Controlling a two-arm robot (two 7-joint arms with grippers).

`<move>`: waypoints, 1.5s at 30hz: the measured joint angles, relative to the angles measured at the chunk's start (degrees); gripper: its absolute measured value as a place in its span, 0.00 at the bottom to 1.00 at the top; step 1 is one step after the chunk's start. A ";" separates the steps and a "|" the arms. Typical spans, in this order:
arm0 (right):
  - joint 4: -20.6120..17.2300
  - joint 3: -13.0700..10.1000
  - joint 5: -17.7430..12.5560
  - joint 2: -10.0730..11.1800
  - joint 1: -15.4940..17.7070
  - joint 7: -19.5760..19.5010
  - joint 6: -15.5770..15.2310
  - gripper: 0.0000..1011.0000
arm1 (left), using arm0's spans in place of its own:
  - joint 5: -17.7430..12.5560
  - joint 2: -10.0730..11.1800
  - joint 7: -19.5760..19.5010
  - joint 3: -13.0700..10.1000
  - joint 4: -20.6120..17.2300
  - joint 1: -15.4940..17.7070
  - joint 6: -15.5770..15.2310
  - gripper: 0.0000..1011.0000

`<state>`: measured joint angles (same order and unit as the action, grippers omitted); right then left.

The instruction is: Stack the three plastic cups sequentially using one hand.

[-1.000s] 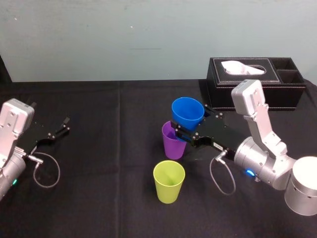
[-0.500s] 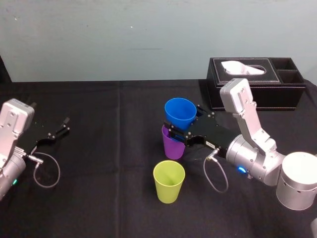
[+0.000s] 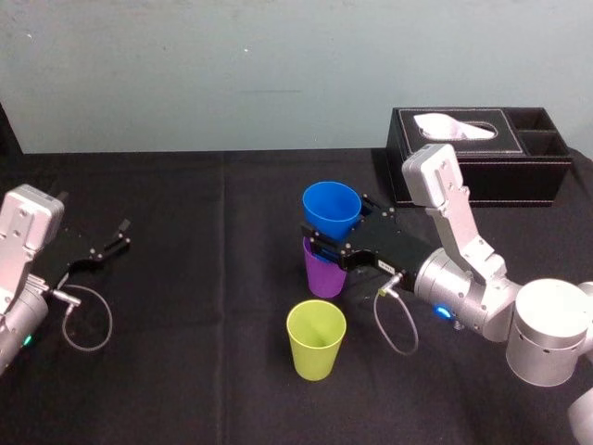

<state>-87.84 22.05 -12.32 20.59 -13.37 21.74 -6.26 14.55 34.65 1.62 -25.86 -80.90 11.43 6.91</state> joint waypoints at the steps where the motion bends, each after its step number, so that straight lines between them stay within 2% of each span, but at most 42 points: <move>1: 0.45 0.04 0.00 -0.23 -0.30 0.01 0.02 0.72 | 0.00 0.00 0.00 0.00 0.00 0.00 0.00 1.00; 13: 3.35 0.28 0.07 -1.27 -1.93 0.02 0.09 0.72 | 0.00 0.00 0.00 0.00 0.00 0.00 0.00 1.00; 26: 7.07 0.34 -0.46 -2.10 -3.02 0.98 2.25 0.72 | 0.00 0.00 0.00 0.00 0.00 0.00 0.00 1.00; 38: 7.04 0.28 -0.58 -2.11 -3.02 1.10 2.33 0.72 | 0.00 0.00 0.00 0.00 0.00 0.01 0.00 1.00; 45: 6.94 0.28 -0.54 -2.09 -2.99 1.02 2.25 0.87 | 0.00 0.00 0.00 0.00 0.00 0.00 0.00 1.00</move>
<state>-80.90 22.32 -12.86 18.50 -16.36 22.76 -4.01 14.55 34.65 1.62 -25.86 -80.90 11.43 6.91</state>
